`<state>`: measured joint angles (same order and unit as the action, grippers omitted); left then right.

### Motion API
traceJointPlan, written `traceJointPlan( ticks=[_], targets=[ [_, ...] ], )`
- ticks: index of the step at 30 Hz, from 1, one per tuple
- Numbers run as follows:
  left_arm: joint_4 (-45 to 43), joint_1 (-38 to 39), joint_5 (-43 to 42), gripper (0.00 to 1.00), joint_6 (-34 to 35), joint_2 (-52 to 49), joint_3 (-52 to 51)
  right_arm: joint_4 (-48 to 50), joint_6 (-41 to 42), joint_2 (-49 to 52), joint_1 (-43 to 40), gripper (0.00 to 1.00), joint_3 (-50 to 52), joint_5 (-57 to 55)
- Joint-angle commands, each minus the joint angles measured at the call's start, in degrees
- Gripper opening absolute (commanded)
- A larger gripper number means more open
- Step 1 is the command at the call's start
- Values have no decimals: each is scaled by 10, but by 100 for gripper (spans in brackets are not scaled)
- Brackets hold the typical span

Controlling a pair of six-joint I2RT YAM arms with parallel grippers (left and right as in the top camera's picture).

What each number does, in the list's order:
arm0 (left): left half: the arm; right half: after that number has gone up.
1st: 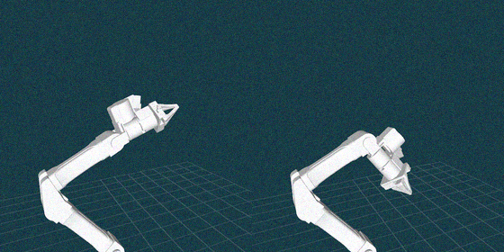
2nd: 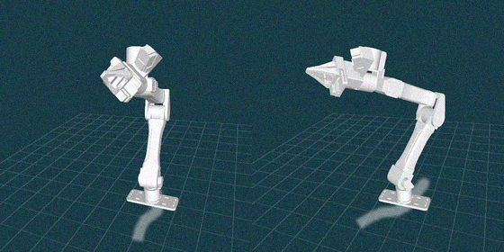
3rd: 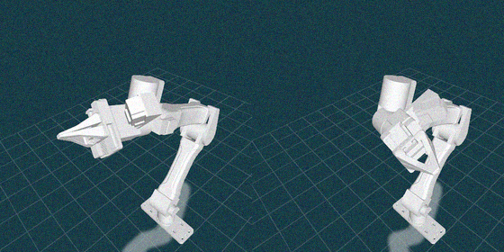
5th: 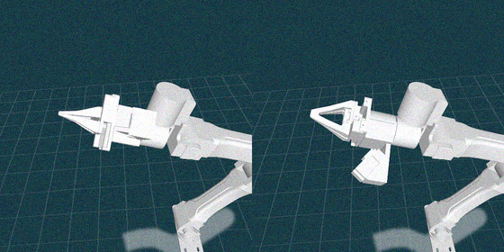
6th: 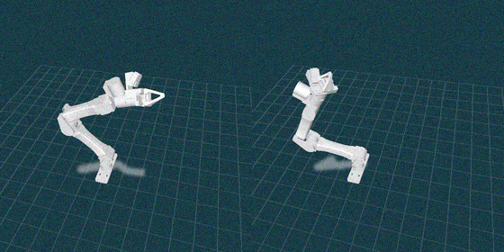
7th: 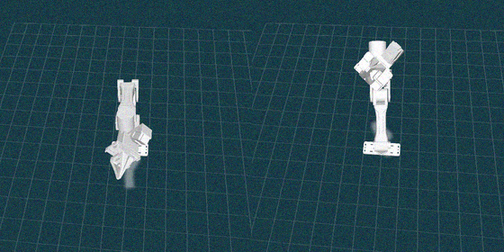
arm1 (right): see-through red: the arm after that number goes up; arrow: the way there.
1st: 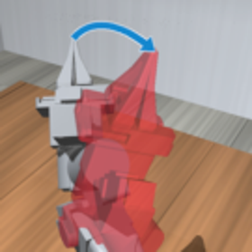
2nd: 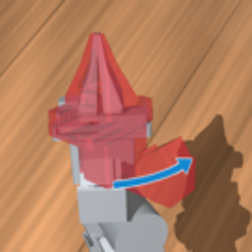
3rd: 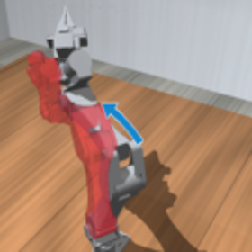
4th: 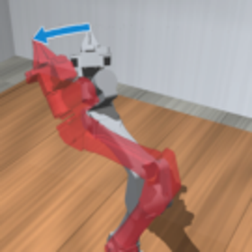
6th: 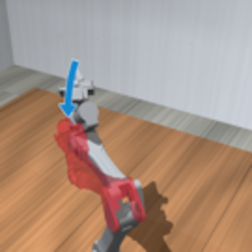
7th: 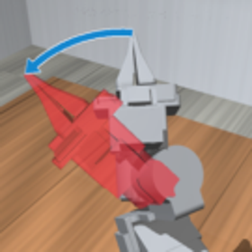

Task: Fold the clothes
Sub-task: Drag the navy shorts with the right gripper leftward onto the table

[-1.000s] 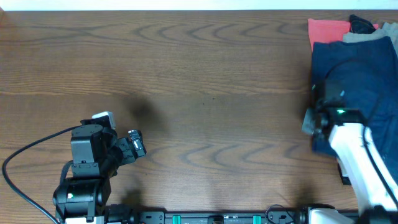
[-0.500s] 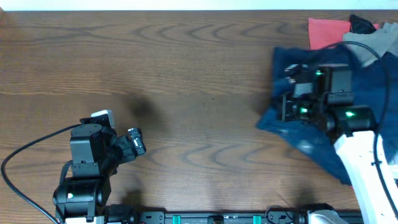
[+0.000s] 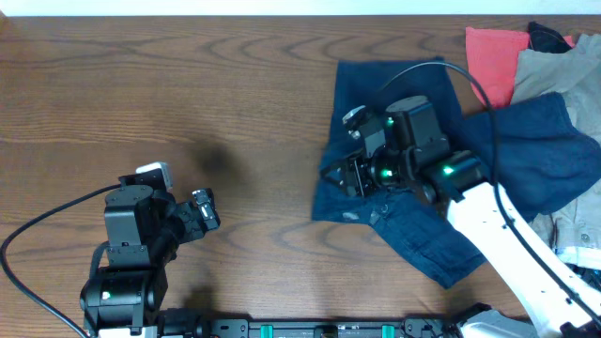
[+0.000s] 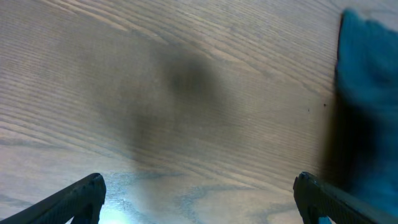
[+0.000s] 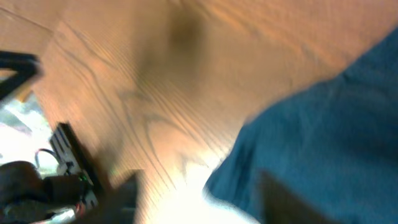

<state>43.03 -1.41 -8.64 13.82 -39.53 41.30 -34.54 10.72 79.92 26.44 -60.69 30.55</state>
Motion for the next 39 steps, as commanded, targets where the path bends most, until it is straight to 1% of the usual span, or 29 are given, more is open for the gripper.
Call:
traceJointPlan(
  ticks=[1,5,7,11,13,19,22,27,30,39],
  targets=[
    [-3,-2,1,98,23,-1,14,-30,15,12,-1,99,-3,-115],
    [-6,-2,0,98,92,-1,14,-112,72,-3,-33,99,-3,-339],
    [-12,-2,-24,98,101,-5,12,-148,92,-17,-57,99,-3,-403],
    [-34,-1,-106,98,101,-37,11,-177,92,-43,-104,99,-3,-406],
    [-43,-1,-128,98,103,-62,11,-188,92,-47,-119,99,-3,-405],
    [-72,-1,-238,98,105,-186,12,-224,89,-49,-144,99,-3,-409],
    [-87,0,-275,99,105,-254,12,-232,90,-49,-151,99,-3,-411],
    [-130,38,-295,100,106,-364,12,-242,90,-49,-160,99,-3,-411],
    [-172,76,-296,98,106,-416,12,-246,90,-49,-160,99,-3,-411],
    [-346,189,-291,97,106,-533,12,-259,89,-49,-160,99,-3,-411]
  ],
)
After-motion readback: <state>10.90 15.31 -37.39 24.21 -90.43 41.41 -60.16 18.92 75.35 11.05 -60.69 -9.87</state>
